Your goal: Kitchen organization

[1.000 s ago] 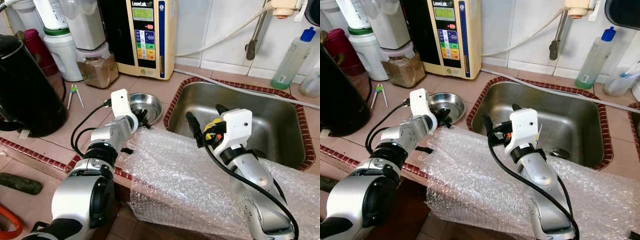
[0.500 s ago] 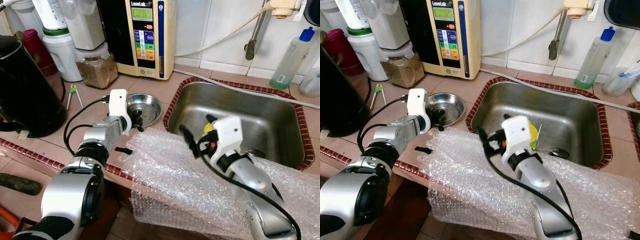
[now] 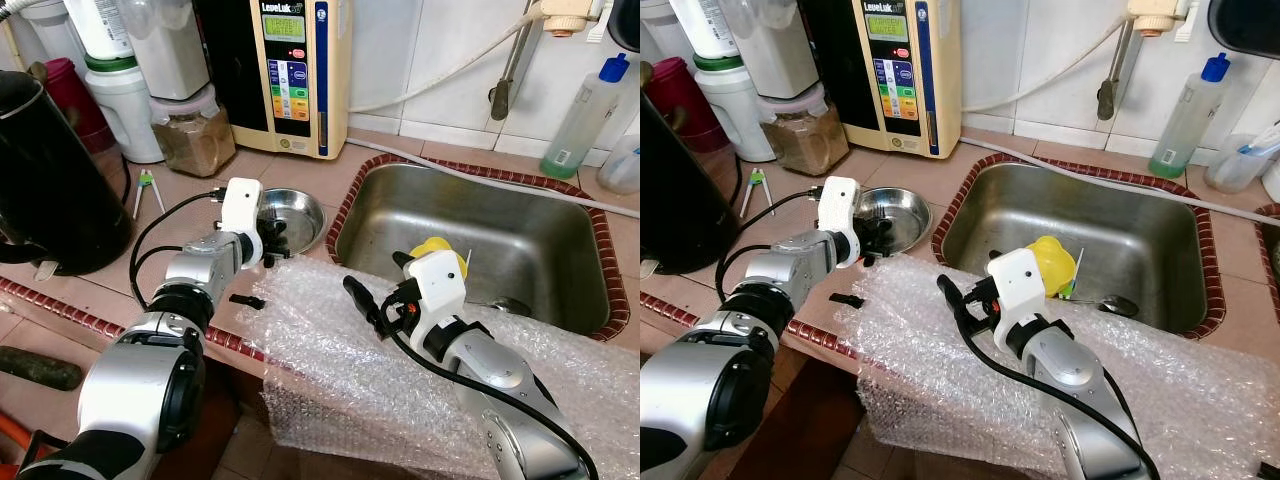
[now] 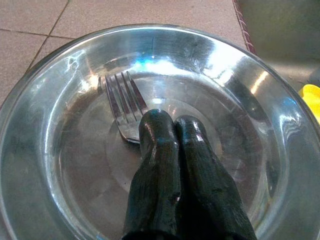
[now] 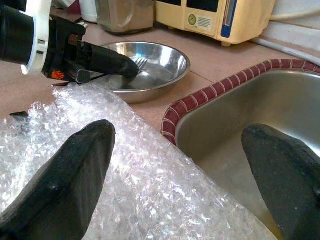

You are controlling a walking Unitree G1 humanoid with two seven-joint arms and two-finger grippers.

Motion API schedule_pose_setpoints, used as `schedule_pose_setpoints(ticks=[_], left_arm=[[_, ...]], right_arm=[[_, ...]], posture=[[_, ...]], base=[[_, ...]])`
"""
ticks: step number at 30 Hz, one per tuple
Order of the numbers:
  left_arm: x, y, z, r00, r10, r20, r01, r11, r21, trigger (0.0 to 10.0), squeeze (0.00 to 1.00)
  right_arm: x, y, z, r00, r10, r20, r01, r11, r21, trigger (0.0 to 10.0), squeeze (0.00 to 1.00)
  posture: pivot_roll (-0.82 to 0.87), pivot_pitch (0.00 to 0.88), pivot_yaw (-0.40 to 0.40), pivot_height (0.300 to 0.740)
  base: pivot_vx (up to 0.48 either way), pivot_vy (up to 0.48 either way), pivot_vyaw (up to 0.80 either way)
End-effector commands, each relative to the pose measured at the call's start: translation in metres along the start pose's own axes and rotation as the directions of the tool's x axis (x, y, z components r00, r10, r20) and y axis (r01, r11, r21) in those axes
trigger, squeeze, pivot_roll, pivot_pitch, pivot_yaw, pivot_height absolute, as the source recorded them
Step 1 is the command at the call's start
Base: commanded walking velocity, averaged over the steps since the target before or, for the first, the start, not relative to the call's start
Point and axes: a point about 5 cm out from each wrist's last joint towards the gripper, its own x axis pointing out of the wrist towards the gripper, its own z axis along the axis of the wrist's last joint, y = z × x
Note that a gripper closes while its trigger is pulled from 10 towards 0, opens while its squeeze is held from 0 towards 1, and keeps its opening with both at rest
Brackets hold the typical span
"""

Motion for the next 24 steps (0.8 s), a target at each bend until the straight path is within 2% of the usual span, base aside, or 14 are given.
schedule_pose_setpoints(ticks=[1,5,7,9,10,12,17,19,20,21,22,24], left_arm=[[0.0,-0.001,0.004,1.0,-0.017,0.009,0.017,0.999,0.03,0.0,0.0],[0.0,-0.001,0.005,0.999,-0.027,0.033,0.025,0.999,0.041,0.0,0.0],[0.0,-0.003,0.011,0.995,-0.033,0.096,0.029,0.999,0.04,0.0,0.0],[-0.001,-0.007,0.023,0.979,-0.051,0.199,0.046,0.998,0.033,0.0,0.0],[-0.001,-0.007,0.023,0.979,-0.051,0.199,0.046,0.998,0.033,0.0,0.0],[-0.003,-0.01,0.036,0.954,-0.067,0.293,0.057,0.997,0.043,0.0,0.0],[-0.006,-0.01,0.048,0.925,-0.075,0.372,0.056,0.997,0.061,0.0,0.0],[-0.01,-0.006,0.056,0.898,-0.06,0.435,0.033,0.997,0.07,0.0,0.0],[-0.011,-0.005,0.056,0.899,-0.057,0.435,0.026,0.997,0.076,0.0,0.0],[-0.01,-0.003,0.055,0.916,-0.05,0.398,0.004,0.993,0.115,0.0,0.0],[-0.01,0.004,0.051,0.952,-0.015,0.307,-0.051,0.977,0.205,6.9,0.0],[-0.01,0.007,0.049,0.96,0.004,0.279,-0.07,0.971,0.229,6.9,0.0]], right_arm=[[-0.002,0.002,0.0,1.0,0.013,-0.005,-0.013,1.0,-0.001,10.0,0.22],[-0.002,0.003,-0.001,1.0,0.012,-0.009,-0.012,1.0,0.0,10.0,0.21],[-0.002,0.003,-0.001,1.0,0.009,-0.01,-0.009,1.0,0.0,10.0,0.21],[-0.001,0.002,-0.002,1.0,0.005,-0.011,-0.005,1.0,-0.001,10.0,0.21],[-0.001,0.002,-0.002,1.0,0.005,-0.011,-0.005,1.0,-0.001,10.0,0.21],[0.0,0.002,-0.002,1.0,0.001,-0.01,-0.001,1.0,-0.003,10.0,0.21],[0.0,0.003,-0.003,1.0,-0.006,-0.009,0.006,1.0,-0.005,10.0,0.21],[0.001,0.002,-0.003,1.0,-0.013,-0.007,0.013,1.0,-0.007,10.0,0.21],[0.001,0.002,-0.002,1.0,-0.014,-0.007,0.014,1.0,-0.007,10.0,0.21],[0.0,0.002,-0.002,1.0,-0.015,-0.008,0.015,1.0,-0.008,10.0,0.21],[0.0,0.001,-0.003,1.0,-0.019,-0.008,0.019,1.0,-0.008,10.0,0.21],[0.0,0.0,-0.003,1.0,-0.021,-0.008,0.021,1.0,-0.008,10.0,0.21]], posture=[[-0.1,0.06,0.089,0.74],[-0.11,0.06,0.093,0.74],[-0.1,0.061,0.094,0.74],[-0.1,0.06,0.095,0.74],[-0.1,0.06,0.095,0.74],[-0.1,0.059,0.095,0.74],[-0.1,0.06,0.096,0.74],[-0.09,0.06,0.095,0.74],[-0.1,0.061,0.097,0.74],[-0.1,0.061,0.097,0.74],[-0.1,0.061,0.097,0.74],[-0.1,0.061,0.097,0.74]], base=[[0.0,0.0,0.0],[0.0,0.0,0.0],[0.0,0.0,0.0],[0.0,0.0,0.0],[0.0,0.0,0.0],[0.0,0.0,0.0],[0.0,0.0,0.0],[0.0,0.0,0.0],[0.0,0.0,0.0],[0.0,0.0,0.0],[0.0,0.0,0.0],[0.0,0.0,0.0]])
